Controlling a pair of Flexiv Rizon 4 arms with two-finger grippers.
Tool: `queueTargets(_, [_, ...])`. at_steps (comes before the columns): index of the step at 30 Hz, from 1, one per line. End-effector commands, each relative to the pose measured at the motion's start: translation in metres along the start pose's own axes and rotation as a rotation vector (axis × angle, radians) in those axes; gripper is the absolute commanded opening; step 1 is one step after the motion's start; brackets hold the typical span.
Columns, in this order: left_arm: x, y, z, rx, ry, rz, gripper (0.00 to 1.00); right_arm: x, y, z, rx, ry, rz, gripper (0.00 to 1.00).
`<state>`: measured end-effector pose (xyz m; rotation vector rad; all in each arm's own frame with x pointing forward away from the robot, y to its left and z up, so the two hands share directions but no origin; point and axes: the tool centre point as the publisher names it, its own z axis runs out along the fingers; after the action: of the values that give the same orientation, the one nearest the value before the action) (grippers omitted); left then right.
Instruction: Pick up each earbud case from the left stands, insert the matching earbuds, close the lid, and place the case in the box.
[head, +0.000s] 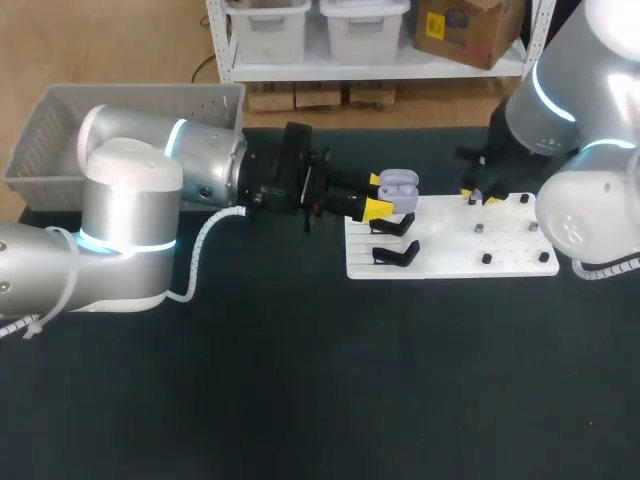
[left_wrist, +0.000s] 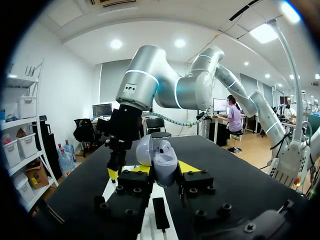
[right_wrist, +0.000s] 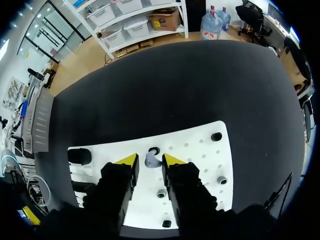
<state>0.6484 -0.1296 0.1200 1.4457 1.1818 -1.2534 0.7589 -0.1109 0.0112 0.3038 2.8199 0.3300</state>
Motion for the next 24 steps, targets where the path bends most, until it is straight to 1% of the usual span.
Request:
queueTargets(1, [0.001, 0.001, 0.000, 0.001, 0.000, 0.000, 0.00, 0.001, -0.001, 0.000, 0.002, -0.005, 0.003, 0.15])
queueTargets(2, [0.001, 0.001, 0.000, 0.001, 0.000, 0.000, 0.00, 0.001, -0.001, 0.000, 0.003, -0.005, 0.003, 0.00])
queueTargets(8, [0.001, 0.001, 0.000, 0.001, 0.000, 0.000, 0.00, 0.002, -0.002, -0.005, 0.006, -0.008, 0.007, 0.00])
queueTargets(12, [0.001, 0.001, 0.000, 0.001, 0.000, 0.000, 0.00, 0.003, 0.000, -0.021, -0.003, -0.028, 0.005, 0.00])
queueTargets(17, [0.001, 0.001, 0.000, 0.001, 0.000, 0.000, 0.00, 0.006, 0.004, -0.051, -0.019, -0.055, -0.007, 0.00])
queueTargets(22, [0.001, 0.001, 0.000, 0.001, 0.000, 0.000, 0.00, 0.013, 0.015, -0.095, -0.026, -0.080, -0.043, 0.00])
queueTargets(24, [0.001, 0.001, 0.000, 0.001, 0.000, 0.000, 0.00, 0.017, 0.021, -0.114, -0.040, -0.074, -0.067, 0.00])
